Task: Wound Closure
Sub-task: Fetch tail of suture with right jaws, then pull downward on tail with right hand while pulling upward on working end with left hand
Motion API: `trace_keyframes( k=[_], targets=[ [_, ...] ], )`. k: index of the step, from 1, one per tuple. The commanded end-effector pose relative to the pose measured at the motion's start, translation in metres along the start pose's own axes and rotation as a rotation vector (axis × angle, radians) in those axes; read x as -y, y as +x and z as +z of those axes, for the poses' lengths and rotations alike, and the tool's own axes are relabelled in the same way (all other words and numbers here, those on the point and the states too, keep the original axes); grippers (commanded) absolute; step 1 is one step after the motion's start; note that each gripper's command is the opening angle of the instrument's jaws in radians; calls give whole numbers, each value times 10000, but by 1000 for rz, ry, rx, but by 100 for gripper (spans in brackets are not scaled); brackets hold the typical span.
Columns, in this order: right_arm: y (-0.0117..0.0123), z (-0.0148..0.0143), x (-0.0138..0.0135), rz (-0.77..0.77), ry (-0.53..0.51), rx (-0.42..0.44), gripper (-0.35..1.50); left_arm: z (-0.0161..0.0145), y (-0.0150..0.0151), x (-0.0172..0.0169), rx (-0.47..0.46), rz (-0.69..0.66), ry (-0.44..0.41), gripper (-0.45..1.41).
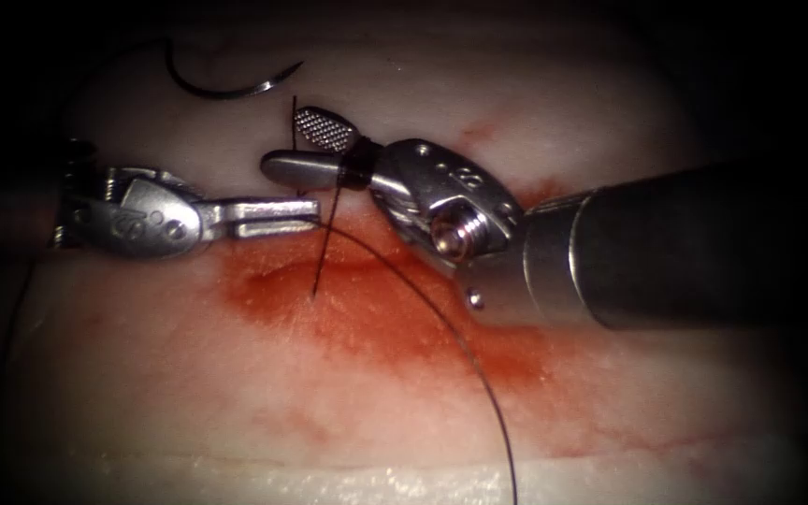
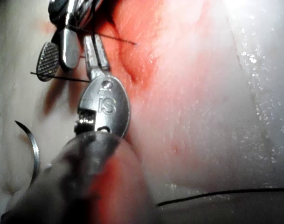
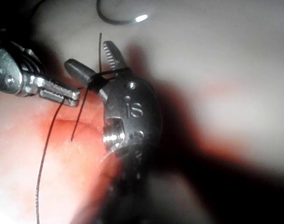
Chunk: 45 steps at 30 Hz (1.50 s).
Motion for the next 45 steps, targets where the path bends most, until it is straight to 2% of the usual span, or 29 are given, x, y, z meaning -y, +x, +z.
trace_keyframes(
  k=[1,5,6,7,8,14,24,33,39,42,45],
  targets=[
    [-8,9,5,2,6,0,76,6,-5,0,-1,1,-1,-45],
    [-12,13,11,8,16,7,67,5,-5,-1,-2,-4,-1,-45],
    [-12,14,11,8,15,6,59,5,-5,-1,-2,-4,-1,-45],
    [-13,14,12,13,11,13,-3,4,-5,-1,-2,-4,-2,-45],
    [-13,15,12,12,8,22,-35,4,-5,-2,-2,-4,-2,-45],
    [-15,16,15,82,-7,37,-35,1,-4,-3,0,-4,-2,-45],
    [-33,-7,37,77,33,44,-35,-9,4,6,10,-21,2,-45],
    [-49,-32,61,-60,29,1,-35,-18,19,28,21,-57,23,-45],
    [-50,-42,62,-161,8,-2,-35,-26,27,46,28,-83,41,-45],
    [-51,-47,63,-174,4,-5,-35,-28,29,60,44,-97,56,-45],
    [-60,-59,73,-253,-8,-6,-35,-21,21,84,97,-114,96,-45]
  ],
)
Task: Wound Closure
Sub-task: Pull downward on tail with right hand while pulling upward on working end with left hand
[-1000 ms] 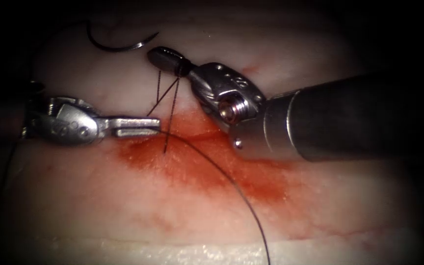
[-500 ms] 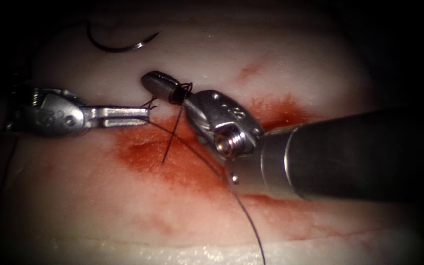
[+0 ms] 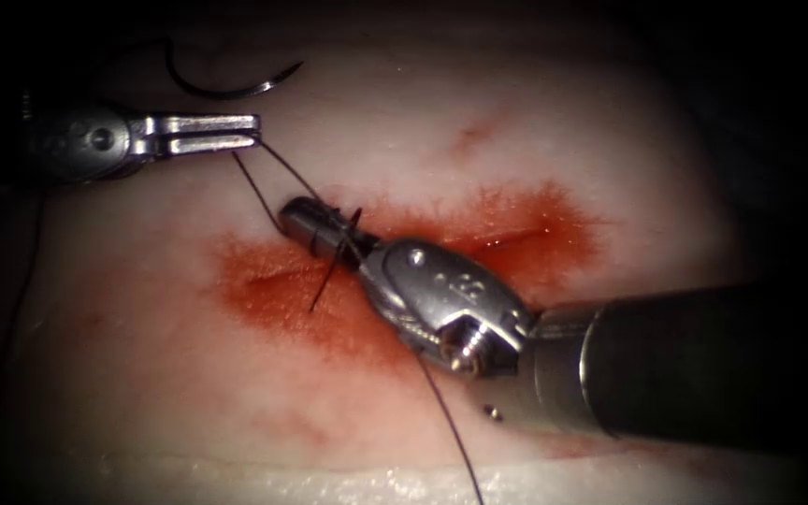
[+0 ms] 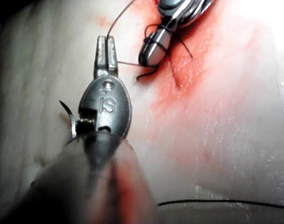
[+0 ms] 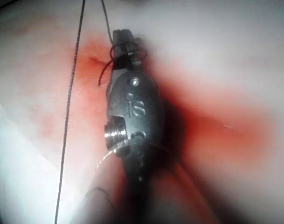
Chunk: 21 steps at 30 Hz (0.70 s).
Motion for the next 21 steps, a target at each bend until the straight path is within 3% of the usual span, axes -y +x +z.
trace_keyframes(
  k=[1,7,14,21],
  targets=[
    [-11,-1,9,-15,-1,1,-35,11,-9,5,17,1,1,-45],
    [-18,-22,37,-124,-68,49,-35,31,-33,44,122,-1,61,-45],
    [-20,-41,53,-152,-151,103,-35,39,-49,61,177,4,94,-45],
    [-23,-53,75,-180,-119,135,-35,55,-52,69,210,0,107,-45]
  ],
)
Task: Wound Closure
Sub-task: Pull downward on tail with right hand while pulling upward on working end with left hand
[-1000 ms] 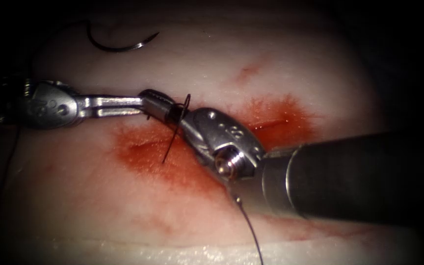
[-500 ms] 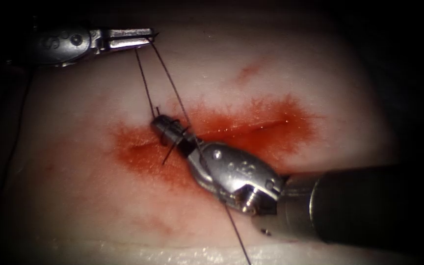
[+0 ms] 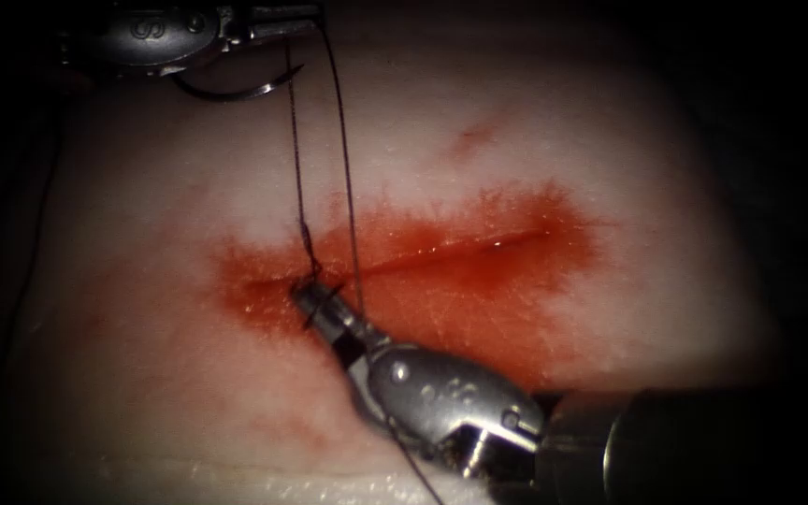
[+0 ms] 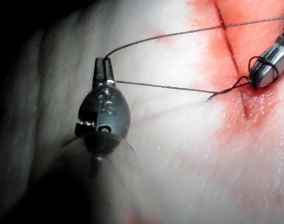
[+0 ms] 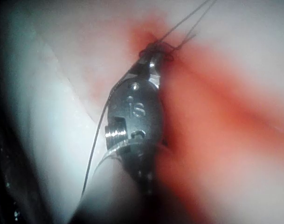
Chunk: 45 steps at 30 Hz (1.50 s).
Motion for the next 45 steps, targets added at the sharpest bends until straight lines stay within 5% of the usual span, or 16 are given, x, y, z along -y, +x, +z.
trace_keyframes(
  k=[1,16,45],
  targets=[
    [-5,-1,11,-14,4,1,-35,10,-3,3,4,8,0,-45],
    [4,-35,36,-48,23,11,-35,18,-7,36,17,11,45,-45],
    [-17,-91,64,-72,73,0,-35,41,-8,75,23,6,127,-45]
  ],
)
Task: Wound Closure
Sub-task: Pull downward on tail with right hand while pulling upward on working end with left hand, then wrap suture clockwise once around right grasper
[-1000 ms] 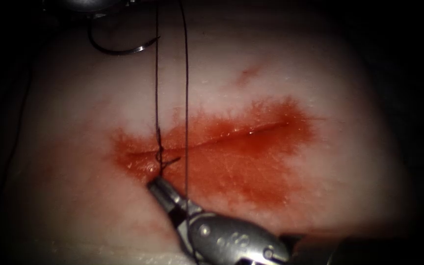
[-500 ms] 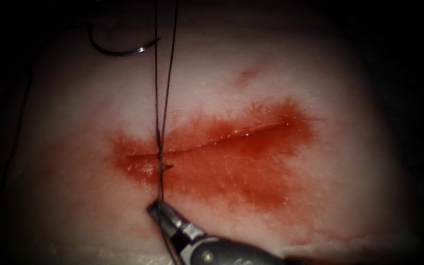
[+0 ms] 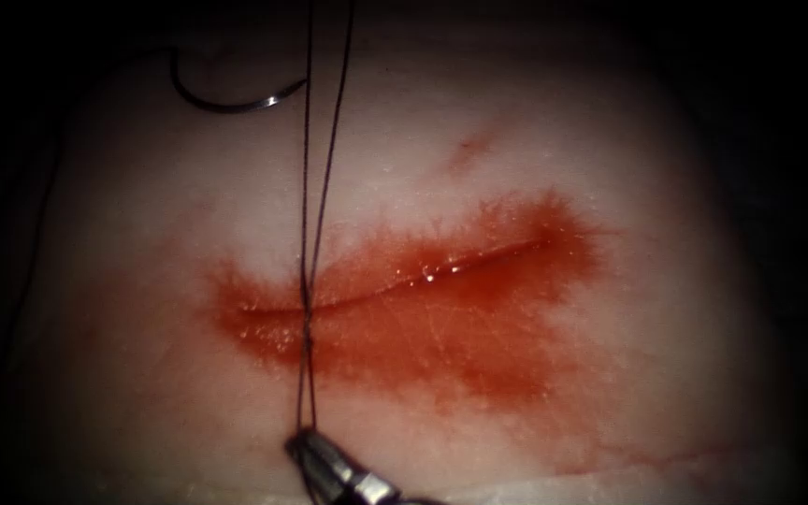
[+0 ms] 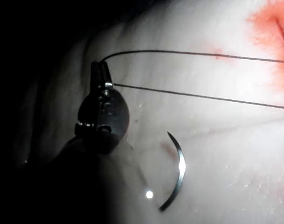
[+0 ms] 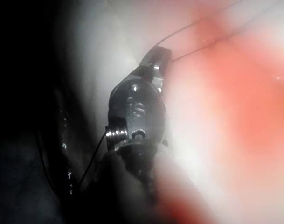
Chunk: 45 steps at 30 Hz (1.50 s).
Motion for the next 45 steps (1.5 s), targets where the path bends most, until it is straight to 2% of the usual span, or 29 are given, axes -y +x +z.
trace_keyframes(
  k=[1,10,19,28,33,37,40,41,45],
  targets=[
    [-7,3,7,0,4,3,-35,8,-2,6,-2,1,5,-45],
    [-23,-1,14,-23,15,23,-35,12,-4,28,-11,5,29,-45],
    [-12,2,11,-12,18,30,-35,29,-9,40,5,8,55,-45],
    [-24,-3,19,-1,23,26,-35,30,-15,45,6,16,58,-45],
    [-15,0,15,8,35,25,-35,29,-15,42,-1,18,53,-45],
    [-2,5,7,23,72,-47,-35,23,-13,32,-51,-7,12,-45],
    [9,8,-3,17,83,-68,36,13,-10,19,-117,-62,-44,-45],
    [13,10,-6,9,87,-72,58,8,-8,12,-156,-94,-94,-45],
    [23,14,-18,-4,93,-88,117,-17,1,-16,-229,-149,-243,-45]
  ],
)
